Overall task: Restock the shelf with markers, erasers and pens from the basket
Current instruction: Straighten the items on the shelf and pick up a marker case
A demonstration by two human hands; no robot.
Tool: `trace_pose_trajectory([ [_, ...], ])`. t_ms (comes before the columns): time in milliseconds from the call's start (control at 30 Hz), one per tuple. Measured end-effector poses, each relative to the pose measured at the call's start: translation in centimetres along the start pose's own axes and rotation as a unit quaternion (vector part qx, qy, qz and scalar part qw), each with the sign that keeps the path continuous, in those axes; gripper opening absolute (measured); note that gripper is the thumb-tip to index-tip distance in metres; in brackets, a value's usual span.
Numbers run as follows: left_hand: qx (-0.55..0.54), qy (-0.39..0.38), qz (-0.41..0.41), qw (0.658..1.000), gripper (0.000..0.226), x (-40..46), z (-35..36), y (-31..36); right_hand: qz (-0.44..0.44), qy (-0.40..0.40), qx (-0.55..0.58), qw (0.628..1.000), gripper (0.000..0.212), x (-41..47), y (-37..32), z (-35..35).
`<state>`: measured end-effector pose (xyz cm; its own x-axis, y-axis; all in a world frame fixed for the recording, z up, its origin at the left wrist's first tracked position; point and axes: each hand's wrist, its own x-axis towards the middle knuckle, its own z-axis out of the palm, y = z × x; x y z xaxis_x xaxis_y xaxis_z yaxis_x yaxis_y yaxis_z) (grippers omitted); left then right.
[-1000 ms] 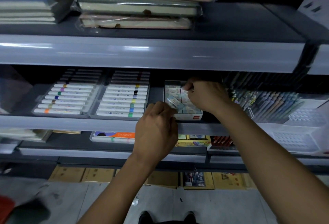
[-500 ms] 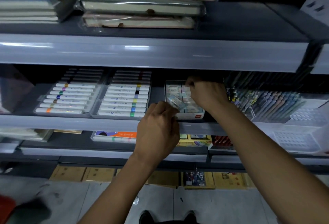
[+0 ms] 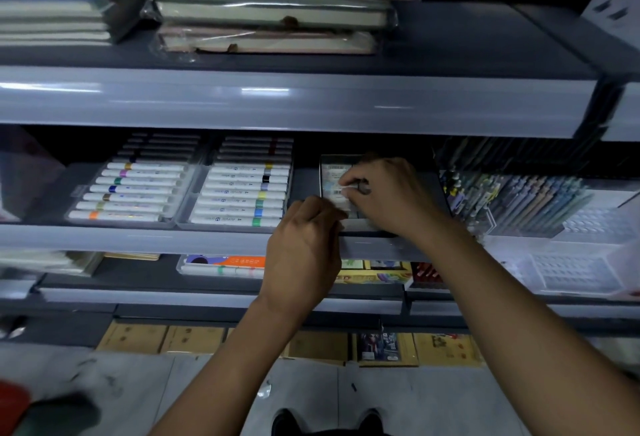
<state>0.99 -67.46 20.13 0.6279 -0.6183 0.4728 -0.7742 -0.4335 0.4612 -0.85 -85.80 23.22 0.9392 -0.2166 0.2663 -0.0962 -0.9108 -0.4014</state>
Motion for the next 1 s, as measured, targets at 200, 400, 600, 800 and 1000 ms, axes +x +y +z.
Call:
trace_pose_trajectory([
  [200, 0.002, 0.001, 0.004, 1.0, 0.022, 0.0, -0.2, 0.0, 0.047, 0.055, -0.004, 0.997, 0.013, 1.2, 0.0, 1.4],
  [400, 0.003, -0.001, 0.007, 1.0, 0.024, 0.0, -0.2, -0.2, 0.051, 0.054, -0.024, 0.997, 0.016, 1.7, -0.4, 1.6],
  [600, 0.007, -0.001, 0.0, 1.0, 0.024, 0.3, -0.3, -0.2, 0.02, 0.062, -0.025, 0.998, 0.019, -1.2, 0.1, -0.1],
  [800, 0.006, 0.005, -0.002, 1.0, 0.024, 0.3, -0.5, -0.1, 0.051, 0.078, 0.001, 0.996, 0.027, -7.6, 0.4, -0.5],
  [1000, 0.016, -0.006, -0.011, 1.0, 0.031, 0.5, -1.1, -0.8, 0.045, 0.093, 0.017, 0.995, 0.019, -7.5, -0.2, 1.0],
])
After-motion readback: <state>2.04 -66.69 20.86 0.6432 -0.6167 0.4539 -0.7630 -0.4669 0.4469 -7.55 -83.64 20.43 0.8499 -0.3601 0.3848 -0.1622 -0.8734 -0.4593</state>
